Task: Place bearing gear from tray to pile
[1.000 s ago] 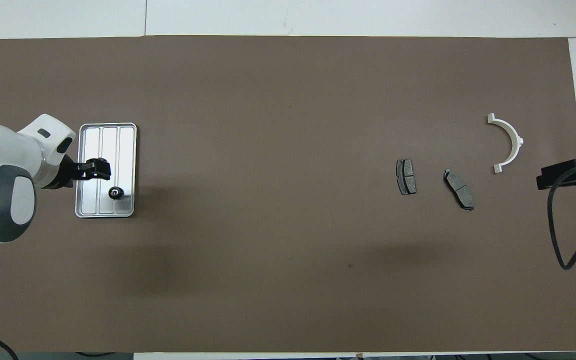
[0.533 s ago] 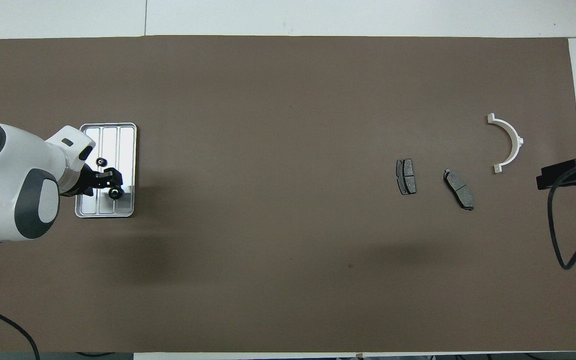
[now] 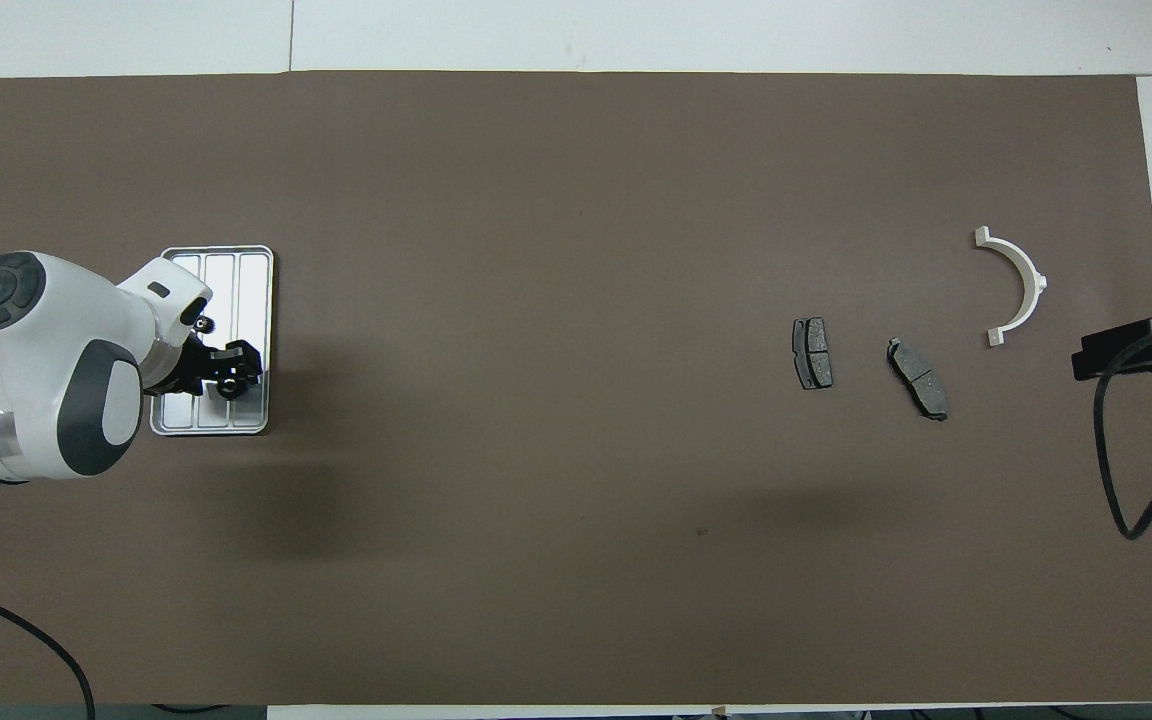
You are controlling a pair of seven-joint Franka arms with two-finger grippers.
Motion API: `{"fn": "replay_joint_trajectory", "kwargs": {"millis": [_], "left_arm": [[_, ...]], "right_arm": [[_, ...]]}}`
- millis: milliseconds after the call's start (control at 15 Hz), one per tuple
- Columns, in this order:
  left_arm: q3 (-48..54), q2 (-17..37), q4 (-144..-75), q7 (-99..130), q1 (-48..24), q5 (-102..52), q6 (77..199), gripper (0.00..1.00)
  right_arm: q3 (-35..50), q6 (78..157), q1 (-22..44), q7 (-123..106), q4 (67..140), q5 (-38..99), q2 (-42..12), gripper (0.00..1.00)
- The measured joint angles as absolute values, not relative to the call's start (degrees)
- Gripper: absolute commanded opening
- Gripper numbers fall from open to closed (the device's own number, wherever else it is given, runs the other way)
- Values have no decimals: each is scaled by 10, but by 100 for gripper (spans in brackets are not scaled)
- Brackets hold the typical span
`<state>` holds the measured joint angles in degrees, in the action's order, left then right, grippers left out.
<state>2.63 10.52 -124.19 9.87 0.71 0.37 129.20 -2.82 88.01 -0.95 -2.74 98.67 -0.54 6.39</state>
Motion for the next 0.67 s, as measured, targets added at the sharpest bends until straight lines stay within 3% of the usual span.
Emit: {"fn": "replay_joint_trajectory", "kwargs": {"millis": [200, 467, 600, 667], "left_arm": [[26, 106, -1246, 99, 7, 4, 1294, 67], [26, 106, -1248, 99, 7, 4, 1295, 34], [27, 104, -1247, 99, 7, 2, 1295, 8], [26, 104, -1247, 99, 7, 2, 1295, 1]], "right_arm": [[-28, 880, -9, -27, 987, -5, 64, 100], [-29, 880, -9, -27, 987, -5, 64, 100], [-29, 880, -10, -27, 988, -5, 64, 100], [-29, 880, -10, -27, 988, -5, 64, 100]]}}
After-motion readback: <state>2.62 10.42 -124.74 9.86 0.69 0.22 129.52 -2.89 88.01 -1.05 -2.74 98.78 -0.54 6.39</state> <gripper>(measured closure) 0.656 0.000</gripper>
